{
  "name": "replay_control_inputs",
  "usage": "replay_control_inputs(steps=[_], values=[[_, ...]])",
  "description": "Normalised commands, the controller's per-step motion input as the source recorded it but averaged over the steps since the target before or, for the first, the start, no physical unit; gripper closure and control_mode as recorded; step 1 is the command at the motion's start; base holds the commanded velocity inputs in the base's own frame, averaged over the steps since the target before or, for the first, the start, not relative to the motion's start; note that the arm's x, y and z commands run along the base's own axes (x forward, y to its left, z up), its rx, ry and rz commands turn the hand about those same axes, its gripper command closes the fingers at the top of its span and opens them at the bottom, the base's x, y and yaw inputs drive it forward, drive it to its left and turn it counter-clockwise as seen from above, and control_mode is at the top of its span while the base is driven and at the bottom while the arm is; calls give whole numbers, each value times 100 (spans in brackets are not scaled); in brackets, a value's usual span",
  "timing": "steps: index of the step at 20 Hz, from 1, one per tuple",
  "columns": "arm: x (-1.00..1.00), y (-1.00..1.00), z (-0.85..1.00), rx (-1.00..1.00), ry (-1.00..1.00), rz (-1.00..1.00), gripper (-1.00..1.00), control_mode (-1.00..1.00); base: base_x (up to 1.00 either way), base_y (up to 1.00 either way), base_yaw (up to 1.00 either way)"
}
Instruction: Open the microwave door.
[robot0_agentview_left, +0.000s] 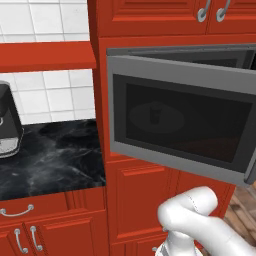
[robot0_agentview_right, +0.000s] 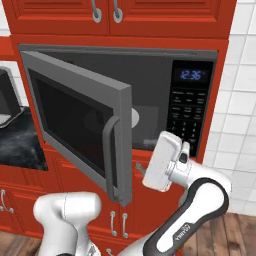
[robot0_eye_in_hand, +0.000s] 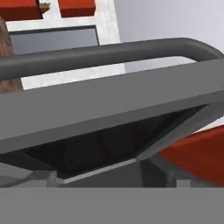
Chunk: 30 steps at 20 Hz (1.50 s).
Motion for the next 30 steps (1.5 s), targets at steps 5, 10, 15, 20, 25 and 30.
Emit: replay_control_inputs(steps=[5, 10, 15, 20, 25, 30], values=[[-66, 88, 0, -16, -21, 8, -100, -100, 0, 0, 0], [-99, 100, 0, -21, -13, 12, -100, -100, 0, 0, 0], [-100, 100, -1, -24, -4, 18, -100, -100, 0, 0, 0], [-91, 100, -1, -23, 0, 16, -100, -100, 0, 0, 0], [-61, 100, 0, -21, -9, 1, -100, -100, 0, 0, 0], [16, 100, 0, -17, -15, -18, -100, -100, 0, 0, 0]])
